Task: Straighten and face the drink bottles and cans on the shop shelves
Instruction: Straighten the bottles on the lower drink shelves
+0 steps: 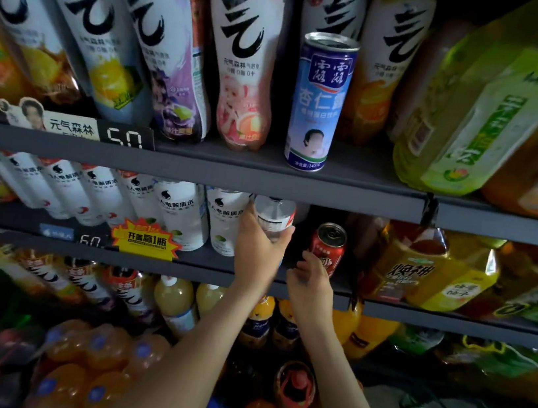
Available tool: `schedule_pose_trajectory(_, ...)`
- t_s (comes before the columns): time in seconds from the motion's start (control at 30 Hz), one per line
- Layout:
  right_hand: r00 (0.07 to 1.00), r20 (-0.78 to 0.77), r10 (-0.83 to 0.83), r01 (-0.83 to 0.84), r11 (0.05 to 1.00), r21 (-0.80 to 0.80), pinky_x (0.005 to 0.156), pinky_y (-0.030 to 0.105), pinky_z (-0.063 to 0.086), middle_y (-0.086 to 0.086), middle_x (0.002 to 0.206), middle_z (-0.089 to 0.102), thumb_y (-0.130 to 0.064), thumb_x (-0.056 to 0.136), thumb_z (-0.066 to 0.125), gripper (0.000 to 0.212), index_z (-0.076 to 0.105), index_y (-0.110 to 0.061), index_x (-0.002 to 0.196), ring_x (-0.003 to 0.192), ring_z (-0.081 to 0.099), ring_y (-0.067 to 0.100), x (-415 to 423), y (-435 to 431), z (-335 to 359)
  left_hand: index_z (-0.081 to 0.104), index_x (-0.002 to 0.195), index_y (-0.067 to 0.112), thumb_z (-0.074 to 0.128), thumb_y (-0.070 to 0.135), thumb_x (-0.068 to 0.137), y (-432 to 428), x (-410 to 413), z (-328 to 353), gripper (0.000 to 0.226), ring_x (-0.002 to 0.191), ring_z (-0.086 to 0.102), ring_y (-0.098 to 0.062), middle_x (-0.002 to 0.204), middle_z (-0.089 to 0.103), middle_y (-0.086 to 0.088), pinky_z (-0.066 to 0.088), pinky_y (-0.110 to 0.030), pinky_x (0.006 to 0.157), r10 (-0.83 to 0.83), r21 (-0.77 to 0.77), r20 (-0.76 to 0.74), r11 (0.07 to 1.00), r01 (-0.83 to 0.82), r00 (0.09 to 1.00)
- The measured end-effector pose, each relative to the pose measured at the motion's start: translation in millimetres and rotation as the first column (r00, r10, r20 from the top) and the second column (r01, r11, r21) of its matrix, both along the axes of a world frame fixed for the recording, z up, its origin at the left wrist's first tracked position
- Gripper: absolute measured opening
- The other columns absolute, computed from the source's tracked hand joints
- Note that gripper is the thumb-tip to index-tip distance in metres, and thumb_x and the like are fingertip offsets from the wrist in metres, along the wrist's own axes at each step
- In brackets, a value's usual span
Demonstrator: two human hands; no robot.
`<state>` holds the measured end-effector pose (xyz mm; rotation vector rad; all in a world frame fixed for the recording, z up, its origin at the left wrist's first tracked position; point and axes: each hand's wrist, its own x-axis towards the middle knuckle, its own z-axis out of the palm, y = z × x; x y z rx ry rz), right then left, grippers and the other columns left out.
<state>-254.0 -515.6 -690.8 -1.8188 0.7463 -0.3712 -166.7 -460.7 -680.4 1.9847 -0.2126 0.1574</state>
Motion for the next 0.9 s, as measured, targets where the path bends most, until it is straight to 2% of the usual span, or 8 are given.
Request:
schedule_pose_trajectory(0.07, 1.0, -0.024, 0.003, -0.003, 1.0, -0.015, 0.078, 0.013, 0.035, 0.008, 0.129, 0.053, -0.009, 0.093, 0.054, 0.045, 0.043, -0.011, 0.137, 0.098, 0.048, 0.006, 0.4, 2.4, 1.4, 0.041, 0.132, 0.0, 0.075, 0.027, 0.079, 4.0, -8.1, -2.8, 0.068, 0.118, 0.052, -0.025, 0.129, 0.05, -0.014, 0.044, -0.025, 0.091, -0.018, 0.001, -0.062, 1.0, 0.018, 0.998)
schedule_pose_trajectory(0.23, 0.998, -0.068, 0.016, -0.019, 0.999, -0.044, 0.08, 0.014, 0.035, 0.008, 0.133, 0.05, -0.01, 0.093, 0.053, 0.045, 0.042, -0.009, 0.137, 0.1, 0.046, 0.006, 0.5, 7.3, 14.1, 0.04, 0.131, 0.008, 0.071, 0.023, 0.078, 18.6, -21.1, -8.7, 0.064, 0.115, 0.054, -0.027, 0.125, 0.053, -0.011, 0.05, -0.045, 0.09, -0.115, 0.046, -0.207, 0.991, 0.127, 0.972)
schedule_pose_trajectory(0.33, 0.997, -0.08, 0.01, -0.015, 0.998, -0.066, 0.082, 0.016, 0.037, 0.01, 0.13, 0.051, -0.008, 0.093, 0.053, 0.044, 0.044, -0.008, 0.136, 0.103, 0.048, 0.009, -9.7, 9.0, 28.8, 0.042, 0.13, 0.016, 0.069, 0.026, 0.075, 26.3, -36.9, 1.7, 0.062, 0.112, 0.058, -0.023, 0.123, 0.057, -0.007, 0.053, -0.04, 0.087, -0.165, 0.012, -0.289, 0.984, 0.176, 0.943)
schedule_pose_trajectory(0.5, 0.993, -0.119, 0.009, -0.018, 0.997, -0.078, 0.081, 0.015, 0.037, 0.008, 0.125, 0.052, -0.01, 0.092, 0.057, 0.04, 0.049, -0.01, 0.131, 0.1, 0.048, 0.008, -52.8, 10.5, 81.6, 0.044, 0.131, 0.009, 0.066, 0.021, 0.086, 41.8, -83.5, 63.4, 0.052, 0.118, 0.053, -0.024, 0.13, 0.053, -0.009, 0.046, -0.035, 0.094, -0.237, 0.09, -0.39, 0.952, 0.293, 0.89)
schedule_pose_trajectory(0.63, 0.991, -0.127, 0.032, -0.047, 0.991, -0.123, 0.071, -0.001, 0.035, 0.005, 0.118, 0.053, -0.009, 0.092, 0.058, 0.034, 0.052, -0.009, 0.125, 0.098, 0.05, 0.009, -98.7, 9.5, 141.3, 0.052, 0.121, 0.009, 0.068, 0.018, 0.085, 42.2, -112.1, 125.0, 0.041, 0.109, 0.058, -0.019, 0.116, 0.061, -0.005, 0.048, -0.032, 0.093, -0.335, 0.125, -0.38, 0.905, 0.406, 0.863)
schedule_pose_trajectory(0.7, 0.993, -0.12, 0.004, -0.026, 0.983, -0.18, 0.072, 0.003, 0.035, 0.001, 0.116, 0.053, -0.013, 0.093, 0.058, 0.033, 0.052, -0.011, 0.125, 0.099, 0.052, 0.01, -124.8, -1.0, 179.5, 0.053, 0.121, 0.01, 0.07, 0.018, 0.084, 31.2, -128.9, 162.1, 0.042, 0.108, 0.06, -0.02, 0.114, 0.063, -0.006, 0.049, -0.035, 0.094, -0.398, 0.117, -0.352, 0.879, 0.462, 0.847)
schedule_pose_trajectory(0.8, 0.993, -0.096, -0.072, 0.049, 0.972, -0.23, 0.069, 0.005, 0.038, -0.005, 0.11, 0.05, -0.017, 0.094, 0.057, 0.031, 0.05, -0.015, 0.124, 0.098, 0.053, 0.01, -160.6, -33.6, 229.5, 0.052, 0.124, 0.013, 0.068, 0.024, 0.086, 1.4, -154.7, 218.1, 0.043, 0.108, 0.058, -0.017, 0.115, 0.061, -0.003, 0.047, -0.03, 0.091, -0.485, 0.175, -0.269, 0.825, 0.537, 0.832)
schedule_pose_trajectory(0.9, 0.975, -0.038, -0.22, 0.201, 0.94, -0.274, 0.069, 0.012, 0.038, -0.001, 0.114, 0.05, -0.015, 0.094, 0.056, 0.036, 0.046, -0.015, 0.129, 0.091, 0.048, 0.006, -197.8, -80.0, 263.7, 0.047, 0.129, 0.02, 0.064, 0.033, 0.089, -37.2, -183.5, 258.6, 0.046, 0.108, 0.057, -0.013, 0.119, 0.058, 0.004, 0.049, -0.028, 0.087, -0.556, 0.198, -0.224, 0.778, 0.596, 0.8)
